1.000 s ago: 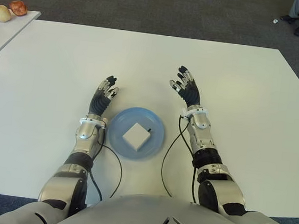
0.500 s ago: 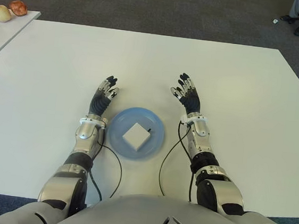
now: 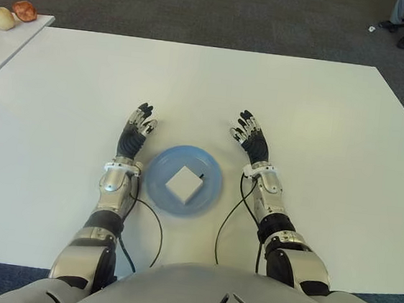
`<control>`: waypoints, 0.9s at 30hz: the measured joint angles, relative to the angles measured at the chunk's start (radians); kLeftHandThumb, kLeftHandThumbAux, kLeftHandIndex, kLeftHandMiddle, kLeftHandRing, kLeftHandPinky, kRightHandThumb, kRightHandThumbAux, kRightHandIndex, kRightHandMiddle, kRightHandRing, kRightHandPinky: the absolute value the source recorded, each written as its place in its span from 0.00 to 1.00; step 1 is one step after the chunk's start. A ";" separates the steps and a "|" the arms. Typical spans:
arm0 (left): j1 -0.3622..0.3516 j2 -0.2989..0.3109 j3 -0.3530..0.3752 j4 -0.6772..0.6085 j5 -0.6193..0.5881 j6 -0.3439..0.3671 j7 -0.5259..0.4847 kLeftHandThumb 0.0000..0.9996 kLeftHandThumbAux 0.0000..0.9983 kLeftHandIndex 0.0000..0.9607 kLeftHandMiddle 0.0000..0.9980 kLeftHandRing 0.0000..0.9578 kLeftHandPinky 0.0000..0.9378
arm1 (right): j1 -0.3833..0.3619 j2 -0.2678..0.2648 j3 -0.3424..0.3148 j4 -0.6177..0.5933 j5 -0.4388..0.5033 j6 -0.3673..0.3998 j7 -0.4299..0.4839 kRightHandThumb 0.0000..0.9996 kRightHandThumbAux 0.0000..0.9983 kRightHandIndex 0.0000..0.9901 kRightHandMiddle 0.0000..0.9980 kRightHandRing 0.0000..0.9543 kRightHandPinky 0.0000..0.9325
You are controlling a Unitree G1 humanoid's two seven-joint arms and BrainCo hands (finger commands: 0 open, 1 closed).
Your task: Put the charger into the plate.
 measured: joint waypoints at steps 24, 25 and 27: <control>0.024 0.009 0.058 -0.028 -0.034 0.018 0.032 0.00 0.64 0.01 0.04 0.01 0.00 | 0.133 0.013 0.099 -0.188 -0.064 0.058 -0.071 0.00 0.85 0.02 0.00 0.00 0.01; 0.025 0.009 0.058 -0.030 -0.032 0.019 0.036 0.00 0.64 0.01 0.03 0.01 0.00 | 0.137 0.012 0.101 -0.193 -0.066 0.061 -0.072 0.00 0.85 0.02 0.00 0.00 0.02; 0.026 0.010 0.058 -0.033 -0.029 0.023 0.045 0.00 0.63 0.01 0.03 0.01 0.00 | 0.142 0.012 0.104 -0.197 -0.067 0.064 -0.075 0.00 0.85 0.02 0.01 0.00 0.02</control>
